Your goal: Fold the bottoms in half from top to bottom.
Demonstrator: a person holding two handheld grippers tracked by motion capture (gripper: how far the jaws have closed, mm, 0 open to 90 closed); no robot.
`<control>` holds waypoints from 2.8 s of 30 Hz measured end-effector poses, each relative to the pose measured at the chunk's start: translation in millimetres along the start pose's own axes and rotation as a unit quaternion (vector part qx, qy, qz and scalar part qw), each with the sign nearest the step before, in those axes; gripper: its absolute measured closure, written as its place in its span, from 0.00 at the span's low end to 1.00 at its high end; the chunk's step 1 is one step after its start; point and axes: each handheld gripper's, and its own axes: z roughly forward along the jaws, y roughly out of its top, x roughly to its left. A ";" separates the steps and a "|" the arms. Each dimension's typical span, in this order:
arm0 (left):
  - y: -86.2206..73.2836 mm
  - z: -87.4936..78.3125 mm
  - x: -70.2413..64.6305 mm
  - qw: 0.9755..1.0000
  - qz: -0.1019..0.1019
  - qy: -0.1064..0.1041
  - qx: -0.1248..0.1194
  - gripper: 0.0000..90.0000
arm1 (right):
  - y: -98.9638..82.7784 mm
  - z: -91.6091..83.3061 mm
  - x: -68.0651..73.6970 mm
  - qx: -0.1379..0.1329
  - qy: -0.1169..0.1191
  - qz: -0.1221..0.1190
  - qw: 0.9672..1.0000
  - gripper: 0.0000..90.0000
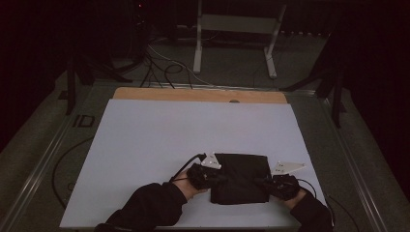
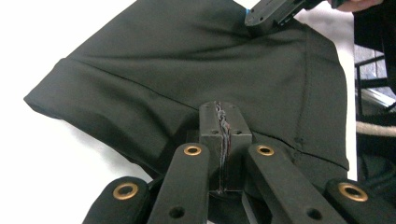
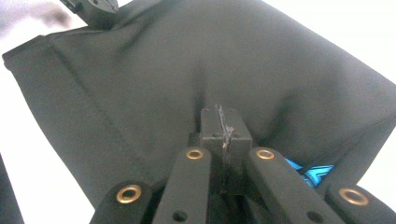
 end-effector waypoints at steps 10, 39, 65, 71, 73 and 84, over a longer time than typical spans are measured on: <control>-6.7 2.6 -6.9 1.000 0.008 -0.004 0.019 1.00 | -5.5 -1.2 5.7 0.019 0.021 -0.011 1.000 1.00; -12.3 0.7 -15.5 1.000 0.015 -0.002 0.007 0.88 | -11.0 -9.5 9.9 0.004 0.015 -0.015 1.000 1.00; 1.5 -7.9 -9.1 1.000 0.006 0.006 -0.019 0.18 | 10.7 -8.8 2.0 -0.053 -0.002 0.028 0.998 0.31; 3.7 -10.0 -5.0 1.000 0.001 0.010 -0.023 0.06 | 14.7 -11.6 0.1 -0.060 0.004 0.028 0.998 0.22; 4.5 -11.8 -2.8 0.999 -0.006 0.017 -0.031 0.03 | 16.8 -12.9 -2.2 -0.062 0.000 0.033 0.998 0.19; 8.8 -19.5 5.9 0.998 -0.025 0.039 -0.041 0.02 | 21.2 -12.0 -4.2 -0.063 -0.027 0.028 0.997 0.16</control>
